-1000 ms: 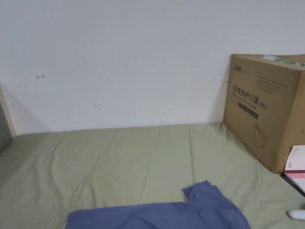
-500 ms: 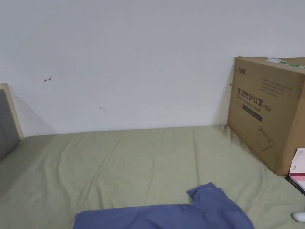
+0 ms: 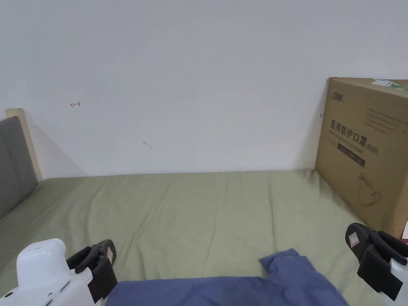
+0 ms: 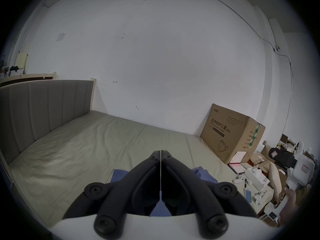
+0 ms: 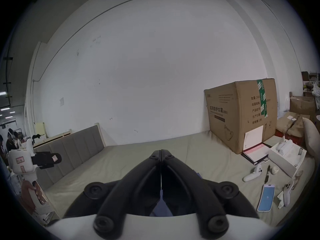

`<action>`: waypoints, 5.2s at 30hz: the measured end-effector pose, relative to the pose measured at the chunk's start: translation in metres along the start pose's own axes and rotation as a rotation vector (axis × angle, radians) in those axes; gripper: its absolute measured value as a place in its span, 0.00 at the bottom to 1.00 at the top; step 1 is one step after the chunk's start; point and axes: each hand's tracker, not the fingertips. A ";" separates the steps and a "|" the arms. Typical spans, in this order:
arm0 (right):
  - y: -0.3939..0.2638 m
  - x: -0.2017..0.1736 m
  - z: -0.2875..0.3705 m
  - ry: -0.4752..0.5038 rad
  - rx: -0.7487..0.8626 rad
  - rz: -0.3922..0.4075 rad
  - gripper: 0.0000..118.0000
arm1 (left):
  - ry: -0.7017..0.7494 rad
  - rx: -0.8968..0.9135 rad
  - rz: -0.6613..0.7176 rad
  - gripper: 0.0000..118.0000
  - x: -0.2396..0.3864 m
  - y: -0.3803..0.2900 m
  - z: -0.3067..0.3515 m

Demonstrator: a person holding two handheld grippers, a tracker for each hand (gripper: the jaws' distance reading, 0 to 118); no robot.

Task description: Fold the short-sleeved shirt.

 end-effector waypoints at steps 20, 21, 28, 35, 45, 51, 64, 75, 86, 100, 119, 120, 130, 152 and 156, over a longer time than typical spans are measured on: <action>-0.046 0.017 -0.113 0.084 -0.251 0.003 0.00 | 0.133 -0.844 0.025 0.96 -0.172 -0.055 -0.288; -0.048 0.019 -0.117 0.083 -0.264 0.003 0.00 | 0.148 -0.862 0.024 0.96 -0.178 -0.063 -0.298; -0.060 0.027 -0.134 0.057 -0.339 0.032 0.00 | 0.201 -0.992 0.003 0.97 -0.192 -0.151 -0.349; -0.069 0.043 -0.145 0.027 -0.372 0.055 0.00 | 0.226 -0.836 -0.230 0.78 -0.153 -0.144 -0.319; -0.070 0.138 -0.266 -0.073 -0.629 -0.161 0.75 | 0.069 -0.679 -0.190 0.02 -0.146 -0.076 -0.272; -0.126 0.187 -0.358 -0.214 -0.933 -0.167 0.97 | 0.020 -0.704 -0.187 0.02 -0.124 -0.059 -0.241; -0.171 0.165 -0.367 -0.215 -1.082 0.156 0.32 | 0.010 -0.768 -0.138 0.02 -0.130 -0.074 -0.248; -0.042 0.170 -0.245 -0.118 -0.727 -0.100 0.00 | -0.029 -0.599 -0.043 0.02 -0.115 -0.030 -0.191; 0.150 0.121 -0.150 -0.029 -0.414 -0.058 0.00 | -0.130 -0.314 -0.102 0.02 -0.065 0.125 -0.130; 0.310 0.067 -0.266 -0.074 -0.212 0.086 0.00 | -0.080 -0.153 -0.078 0.02 -0.043 0.279 -0.216; 0.303 0.060 -0.387 -0.210 -0.154 0.116 0.00 | 0.019 -0.100 -0.093 0.02 -0.035 0.286 -0.337; 0.281 0.068 -0.389 -0.222 -0.189 0.097 0.00 | 0.015 -0.128 -0.084 0.02 -0.038 0.269 -0.341; -0.032 0.135 -0.319 -0.234 -0.668 0.026 0.00 | 0.029 -0.525 0.074 0.02 -0.098 0.017 -0.309; -0.154 0.151 0.002 -0.133 -1.093 -0.078 0.00 | 0.020 -0.917 -0.074 0.02 -0.140 -0.119 -0.017; -0.165 0.149 0.001 -0.128 -1.219 -0.013 0.00 | 0.018 -1.026 -0.114 0.02 -0.138 -0.127 -0.008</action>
